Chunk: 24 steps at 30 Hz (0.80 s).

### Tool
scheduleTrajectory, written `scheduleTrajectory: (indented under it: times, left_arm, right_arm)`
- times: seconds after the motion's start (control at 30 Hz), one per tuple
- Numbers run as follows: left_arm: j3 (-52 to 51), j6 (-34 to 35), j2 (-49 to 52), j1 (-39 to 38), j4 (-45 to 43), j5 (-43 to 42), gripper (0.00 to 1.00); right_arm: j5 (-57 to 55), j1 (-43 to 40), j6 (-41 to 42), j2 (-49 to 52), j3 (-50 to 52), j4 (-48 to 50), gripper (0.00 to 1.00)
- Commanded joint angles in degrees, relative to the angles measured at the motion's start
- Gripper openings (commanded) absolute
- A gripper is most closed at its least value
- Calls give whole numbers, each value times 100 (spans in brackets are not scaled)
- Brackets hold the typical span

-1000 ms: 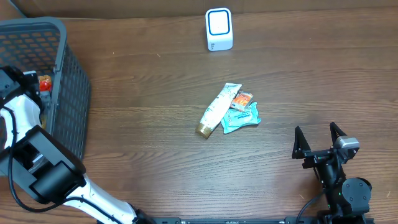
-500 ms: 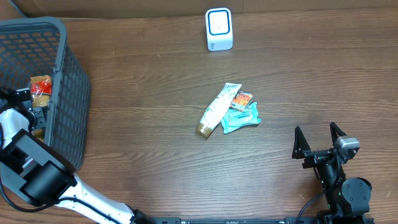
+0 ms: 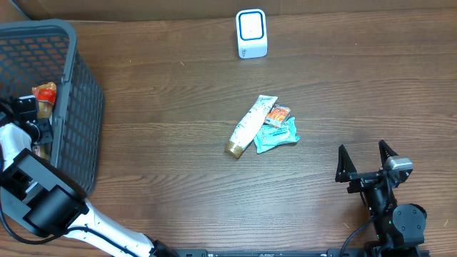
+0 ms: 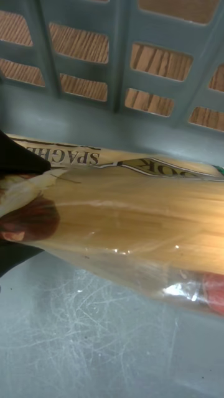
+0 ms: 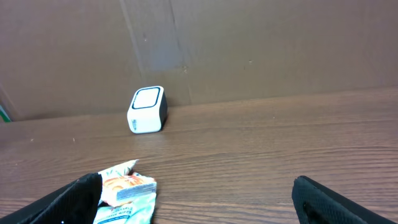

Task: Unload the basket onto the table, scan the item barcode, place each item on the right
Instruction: 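Grasp the spaghetti package in the basket with the left gripper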

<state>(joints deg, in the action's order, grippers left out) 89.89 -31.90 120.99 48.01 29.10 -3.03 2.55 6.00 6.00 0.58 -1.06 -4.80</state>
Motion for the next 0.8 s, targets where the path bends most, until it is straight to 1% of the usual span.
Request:
scheduleTrajectory:
  times: [0.0, 0.1, 0.13, 0.17, 0.2, 0.27, 0.37, 0.53, 0.77]
  left_arm:
    - [-111, 389, 188, -160, 168, -466, 4]
    - [138, 415, -107, -229, 177, -758, 4]
    - [249, 564, -258, -254, 170, -903, 4]
    - [365, 734, -402, -271, 164, -1025, 4]
    - [601, 1099, -654, -302, 153, -1182, 4]
    - [870, 1613, -935, -334, 162, -1217, 4]
    - [1137, 2059, -1405, -385, 164, -1220, 4]
    - [1200, 2452, -2284, -529, -225, -1220, 4]
    - [1200, 2531, -3451, -933, -400, -1185, 4]
  right_arm:
    - [-9, -33, 0, -42, 61, 24, 100]
    - [-9, -33, 0, -42, 61, 22, 100]
    - [-9, -33, 0, -42, 61, 22, 100]
    - [-9, -35, 0, -42, 61, 22, 100]
    - [-9, -33, 0, -42, 61, 22, 100]
    - [-9, -35, 0, -42, 61, 22, 100]
    - [-9, -33, 0, -42, 61, 22, 100]
    - [-9, -35, 0, -42, 61, 24, 100]
    - [-9, -35, 0, -42, 61, 22, 100]
